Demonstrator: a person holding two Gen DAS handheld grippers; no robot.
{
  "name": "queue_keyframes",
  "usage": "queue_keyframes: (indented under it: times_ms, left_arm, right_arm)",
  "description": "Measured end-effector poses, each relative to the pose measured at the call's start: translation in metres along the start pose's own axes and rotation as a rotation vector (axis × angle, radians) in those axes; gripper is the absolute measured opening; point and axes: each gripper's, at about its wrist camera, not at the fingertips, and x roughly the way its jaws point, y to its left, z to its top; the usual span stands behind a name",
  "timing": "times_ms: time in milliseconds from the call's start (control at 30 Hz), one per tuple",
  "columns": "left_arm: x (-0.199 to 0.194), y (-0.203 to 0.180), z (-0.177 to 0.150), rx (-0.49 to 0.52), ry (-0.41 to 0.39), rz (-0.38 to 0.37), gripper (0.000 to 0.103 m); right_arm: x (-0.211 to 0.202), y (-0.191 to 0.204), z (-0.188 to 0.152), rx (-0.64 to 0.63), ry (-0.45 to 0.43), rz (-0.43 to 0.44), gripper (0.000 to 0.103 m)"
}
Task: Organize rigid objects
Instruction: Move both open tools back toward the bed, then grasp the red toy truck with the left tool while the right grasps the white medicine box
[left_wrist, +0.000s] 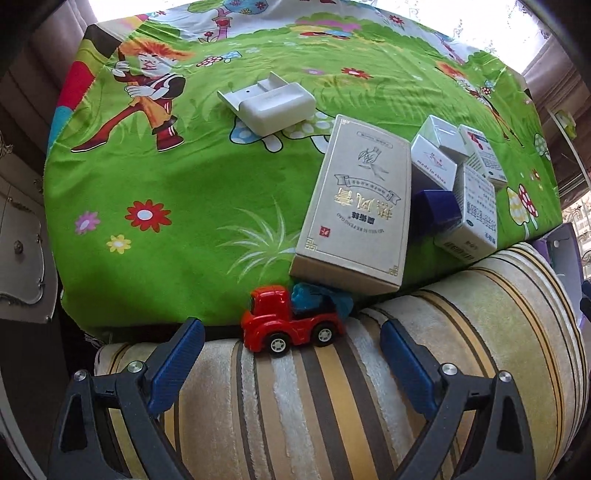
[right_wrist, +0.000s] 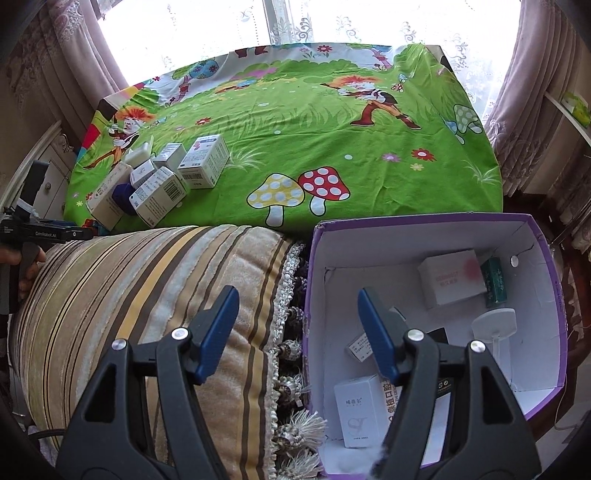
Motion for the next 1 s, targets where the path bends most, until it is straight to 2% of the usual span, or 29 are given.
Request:
queue_keyframes:
  times_ms: [267,600,800,867,1000]
  left_arm:
    - [0.001,-0.002,0.0,0.034,0.019,-0.041,0.06]
    - [-0.025,-0.002,-0.012,0.064,-0.05,-0.007,0.059]
    - [-0.042,0.026,-0.013,0.004,-0.112,0.028,0.059]
    - [-0.045,0.035,-0.007,-0.024,-0.145,0.06,0.059]
    - [-0.045,0.052,0.012,-0.065,-0.213,0.051,0.059]
  right_arm:
    - [0.002,0.002,-0.001,-0.008,0.008,0.002,0.07]
    - [0.003,0.004,0.001,-0.023,0.011,0.0,0.07]
    - [0.003,0.005,0.001,-0.03,0.013,-0.002,0.07]
    - [0.003,0.005,0.002,-0.033,0.016,-0.003,0.07]
    - [0.006,0.007,0.001,-0.04,0.023,-0.004,0.07]
